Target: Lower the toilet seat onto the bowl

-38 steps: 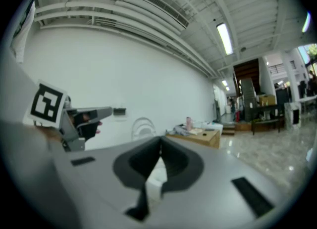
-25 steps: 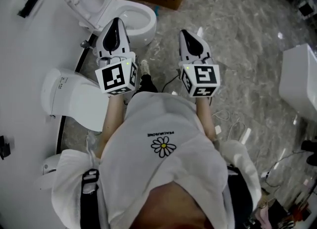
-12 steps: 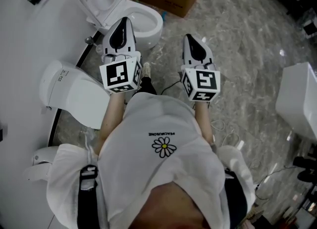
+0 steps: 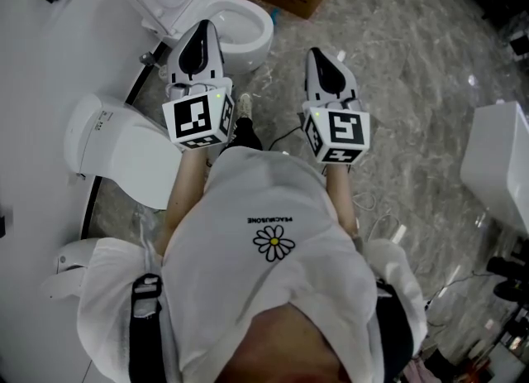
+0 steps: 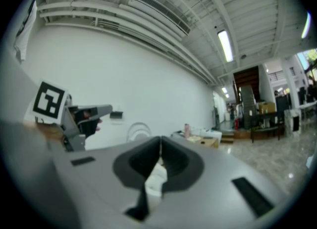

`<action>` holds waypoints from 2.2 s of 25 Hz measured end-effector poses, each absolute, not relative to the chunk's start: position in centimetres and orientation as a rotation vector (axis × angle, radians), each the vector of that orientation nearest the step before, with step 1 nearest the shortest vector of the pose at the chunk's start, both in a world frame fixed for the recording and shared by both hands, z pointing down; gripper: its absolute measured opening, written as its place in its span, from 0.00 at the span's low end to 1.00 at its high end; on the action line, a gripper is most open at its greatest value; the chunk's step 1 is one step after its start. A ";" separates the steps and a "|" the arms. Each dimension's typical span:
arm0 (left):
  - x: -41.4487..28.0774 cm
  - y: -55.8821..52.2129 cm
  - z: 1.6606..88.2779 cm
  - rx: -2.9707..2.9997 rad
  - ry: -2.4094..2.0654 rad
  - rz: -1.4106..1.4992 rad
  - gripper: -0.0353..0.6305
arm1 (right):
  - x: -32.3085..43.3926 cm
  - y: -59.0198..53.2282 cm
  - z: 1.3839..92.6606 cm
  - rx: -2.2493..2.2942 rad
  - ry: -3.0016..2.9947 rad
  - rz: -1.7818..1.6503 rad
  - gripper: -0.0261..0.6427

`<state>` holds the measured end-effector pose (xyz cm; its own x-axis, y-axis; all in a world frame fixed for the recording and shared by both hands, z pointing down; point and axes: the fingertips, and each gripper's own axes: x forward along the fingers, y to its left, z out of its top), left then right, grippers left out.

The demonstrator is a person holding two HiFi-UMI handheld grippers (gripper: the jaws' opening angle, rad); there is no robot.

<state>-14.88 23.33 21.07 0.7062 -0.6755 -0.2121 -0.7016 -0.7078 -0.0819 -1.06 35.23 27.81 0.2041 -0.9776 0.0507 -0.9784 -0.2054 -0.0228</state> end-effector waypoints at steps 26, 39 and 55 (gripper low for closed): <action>-9.0 1.1 25.6 -2.857 1.203 0.129 0.08 | 4.4 15.3 30.4 2.333 -1.862 0.206 0.08; -5.9 -12.2 26.9 -2.949 1.189 0.103 0.08 | 7.8 2.6 29.6 2.315 -1.750 0.255 0.08; -5.3 -17.1 26.8 -2.763 1.481 0.105 0.08 | 9.6 -8.3 30.3 2.085 -2.090 0.218 0.08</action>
<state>-5.35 -17.14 26.83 0.5520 -0.8316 -0.0610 -0.8319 -0.5542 0.0274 9.63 -8.29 30.27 0.0007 -0.9732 0.2298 -0.9997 0.0050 0.0239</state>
